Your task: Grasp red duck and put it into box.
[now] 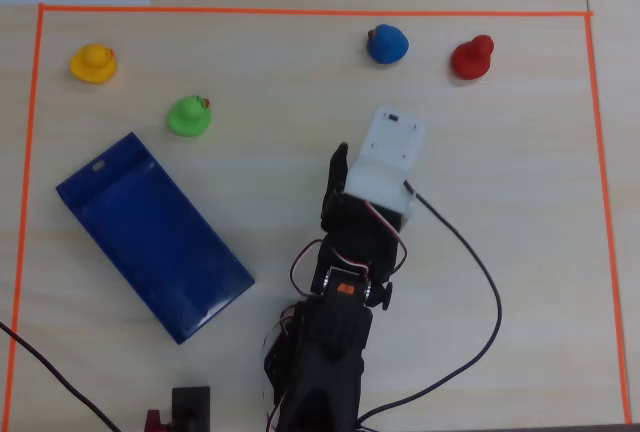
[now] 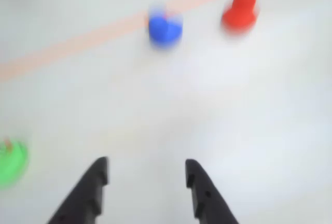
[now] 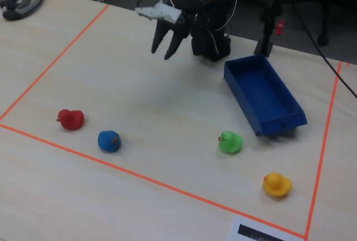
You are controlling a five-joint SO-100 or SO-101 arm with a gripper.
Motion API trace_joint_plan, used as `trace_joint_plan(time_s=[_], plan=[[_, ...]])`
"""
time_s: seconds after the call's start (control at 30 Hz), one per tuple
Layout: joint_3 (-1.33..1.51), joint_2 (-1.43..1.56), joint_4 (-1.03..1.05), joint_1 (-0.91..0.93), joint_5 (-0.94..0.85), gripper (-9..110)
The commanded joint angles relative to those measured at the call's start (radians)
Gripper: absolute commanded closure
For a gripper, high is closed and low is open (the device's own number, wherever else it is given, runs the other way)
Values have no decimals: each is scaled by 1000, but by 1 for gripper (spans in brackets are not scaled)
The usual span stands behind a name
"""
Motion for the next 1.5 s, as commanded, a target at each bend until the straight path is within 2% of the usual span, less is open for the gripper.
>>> trace_joint_plan(time_s=[0.0, 0.2, 0.37, 0.53, 0.93, 1.47], plan=[[-258, -241, -67, 35, -17, 79], [-537, -541, -230, 92, -123, 78], [-572, -818, -640, 160, -213, 77], [-712, -1095, -801, 179, -219, 77], [-1103, -1605, -842, 249, -236, 77], [-1402, -1960, -816, 258, -215, 78]])
